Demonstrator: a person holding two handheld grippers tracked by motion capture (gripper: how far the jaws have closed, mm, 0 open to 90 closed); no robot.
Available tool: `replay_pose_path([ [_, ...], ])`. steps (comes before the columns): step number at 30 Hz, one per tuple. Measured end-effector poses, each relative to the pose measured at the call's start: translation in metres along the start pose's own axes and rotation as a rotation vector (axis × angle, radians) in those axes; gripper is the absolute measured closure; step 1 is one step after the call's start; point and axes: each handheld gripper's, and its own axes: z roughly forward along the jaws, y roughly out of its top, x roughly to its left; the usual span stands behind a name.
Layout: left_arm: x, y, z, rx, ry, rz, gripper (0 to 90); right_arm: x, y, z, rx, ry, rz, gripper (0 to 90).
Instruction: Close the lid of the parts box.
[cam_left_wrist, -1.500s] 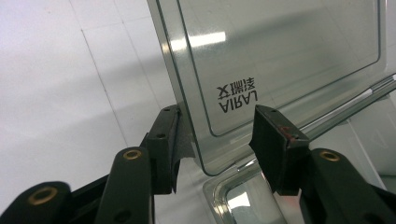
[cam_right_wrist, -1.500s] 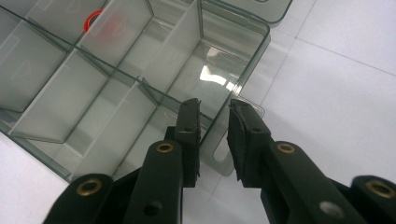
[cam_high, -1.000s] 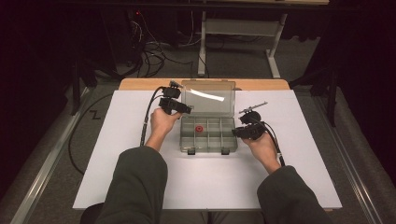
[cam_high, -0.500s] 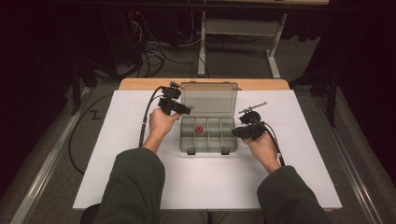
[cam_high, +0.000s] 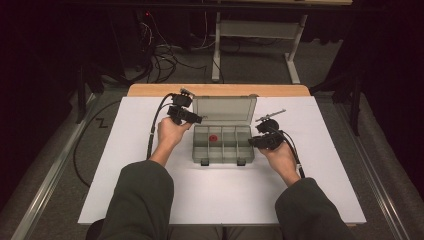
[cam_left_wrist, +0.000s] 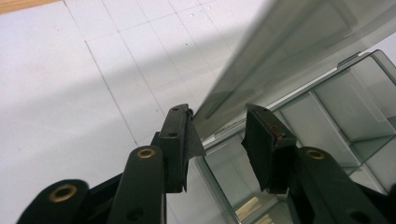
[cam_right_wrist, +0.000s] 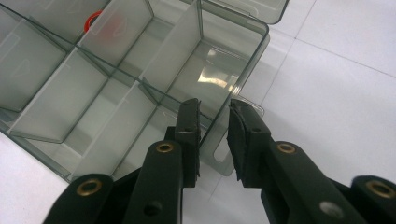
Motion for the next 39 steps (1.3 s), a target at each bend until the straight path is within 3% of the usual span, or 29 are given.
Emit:
replay_pose_path([
  [22, -0.003, -0.007, -0.009, -0.004, -0.022, 0.016, 61.8, 0.001, -0.001, 0.000, -0.004, -0.007, -0.001, 76.3],
  [39, -0.007, -0.015, -0.020, -0.036, -0.039, 0.031, 61.5, 0.002, -0.001, 0.000, -0.006, -0.013, -0.009, 75.8],
])
